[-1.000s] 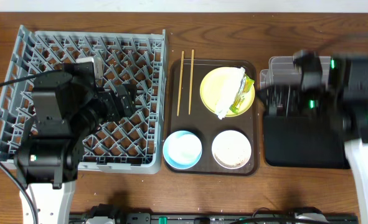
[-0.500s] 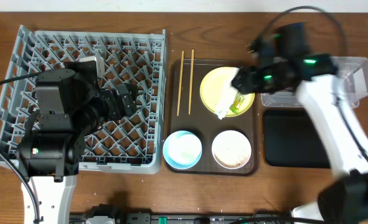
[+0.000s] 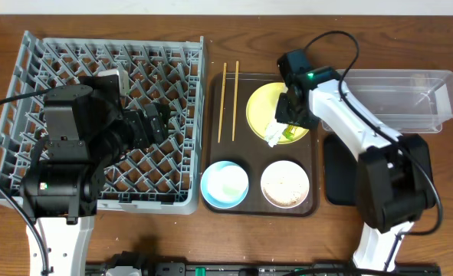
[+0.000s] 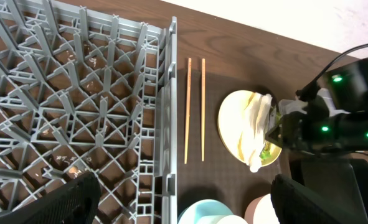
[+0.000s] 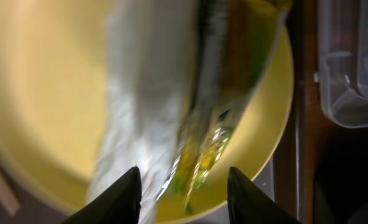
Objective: Sort waste into correct bins and load items into the dishwasher
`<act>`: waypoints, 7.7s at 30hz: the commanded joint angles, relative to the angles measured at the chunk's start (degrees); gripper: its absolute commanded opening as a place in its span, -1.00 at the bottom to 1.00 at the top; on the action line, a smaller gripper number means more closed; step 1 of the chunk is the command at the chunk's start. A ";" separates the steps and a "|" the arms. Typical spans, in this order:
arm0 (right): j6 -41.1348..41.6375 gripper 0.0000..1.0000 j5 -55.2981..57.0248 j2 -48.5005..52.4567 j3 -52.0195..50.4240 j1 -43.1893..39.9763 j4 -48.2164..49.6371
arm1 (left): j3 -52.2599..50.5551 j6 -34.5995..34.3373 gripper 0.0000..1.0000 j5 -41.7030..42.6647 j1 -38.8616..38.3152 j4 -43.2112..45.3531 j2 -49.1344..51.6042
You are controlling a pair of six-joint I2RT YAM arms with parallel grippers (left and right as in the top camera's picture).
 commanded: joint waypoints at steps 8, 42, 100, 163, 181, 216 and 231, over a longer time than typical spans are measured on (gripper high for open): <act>6.27 -0.31 5.60 6.95 0.90 -2.12 0.76 | 0.96 -0.11 0.81 0.66 0.31 -0.22 -0.11; 14.01 -0.28 10.08 -11.02 0.35 -24.15 -2.47 | 0.96 -0.11 0.81 0.66 0.31 -0.22 -0.11; 11.93 -0.98 3.54 -20.85 -5.68 -12.04 8.04 | 0.96 -0.11 0.81 0.66 0.31 -0.22 -0.11; -18.40 -0.86 -20.11 -15.87 -19.63 20.06 7.56 | 0.96 -0.13 0.81 4.92 0.31 -4.63 -0.22; -24.26 -0.98 -39.63 -37.83 -18.86 0.52 14.73 | 0.96 -6.82 0.80 32.39 0.48 5.05 0.39; -21.18 -0.98 -70.01 -37.40 -18.86 0.59 43.39 | 0.81 -8.52 0.78 61.79 -8.70 9.49 8.83; -19.10 0.06 -69.20 -37.40 -18.86 0.57 45.44 | 0.81 -8.48 0.36 57.44 -8.50 9.51 8.81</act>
